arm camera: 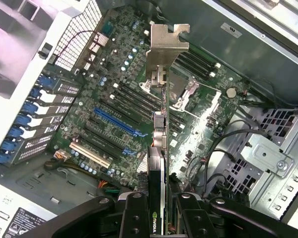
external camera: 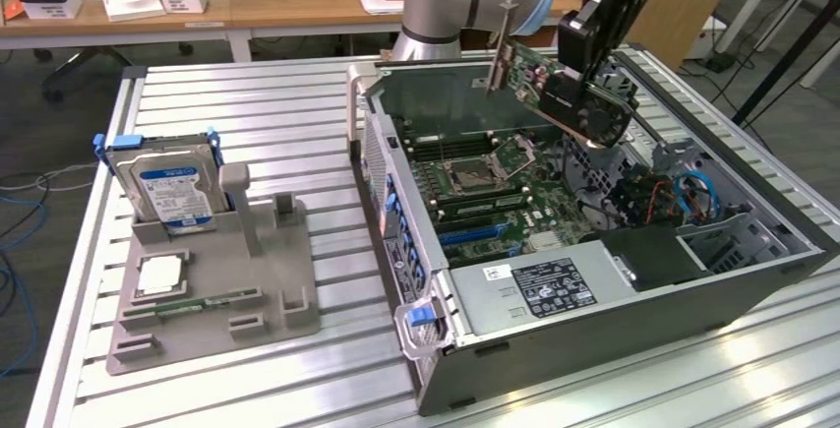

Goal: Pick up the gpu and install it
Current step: 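Insert the gpu into the slot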

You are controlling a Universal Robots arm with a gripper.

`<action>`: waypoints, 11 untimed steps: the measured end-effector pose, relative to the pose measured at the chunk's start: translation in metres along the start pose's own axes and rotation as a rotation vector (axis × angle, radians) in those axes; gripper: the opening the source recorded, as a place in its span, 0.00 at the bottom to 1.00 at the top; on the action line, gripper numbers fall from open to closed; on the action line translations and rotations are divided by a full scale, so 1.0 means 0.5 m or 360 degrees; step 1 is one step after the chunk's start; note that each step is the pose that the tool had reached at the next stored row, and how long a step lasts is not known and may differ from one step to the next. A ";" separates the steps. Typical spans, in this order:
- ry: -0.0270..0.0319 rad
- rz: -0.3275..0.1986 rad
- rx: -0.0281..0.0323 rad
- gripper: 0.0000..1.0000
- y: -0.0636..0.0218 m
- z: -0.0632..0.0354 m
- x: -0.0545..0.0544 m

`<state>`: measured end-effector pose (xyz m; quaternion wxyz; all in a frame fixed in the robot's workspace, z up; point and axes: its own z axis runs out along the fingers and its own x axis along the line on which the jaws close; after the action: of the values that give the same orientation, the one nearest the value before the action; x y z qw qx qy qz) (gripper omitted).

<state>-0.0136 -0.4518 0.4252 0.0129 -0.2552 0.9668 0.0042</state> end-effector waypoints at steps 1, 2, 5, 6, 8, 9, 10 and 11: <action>0.00000 -0.0005 -0.00001 0.26 0.000 0.000 0.000; 0.00000 -0.0010 -0.00003 0.26 0.000 0.000 0.000; 0.00000 -0.0028 -0.00008 0.26 0.000 0.000 0.000; -0.00001 -0.0035 -0.00010 0.26 0.000 0.000 0.000; 0.00000 -0.0049 -0.00014 0.26 0.000 0.000 0.000; 0.00001 -0.0057 -0.00016 0.26 0.000 0.000 0.000; 0.00000 -0.0064 -0.00018 0.26 0.000 0.000 0.000; 0.00001 -0.0072 -0.00020 0.26 0.000 0.000 0.000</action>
<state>-0.0136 -0.4518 0.4252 0.0128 -0.2770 0.9608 0.0045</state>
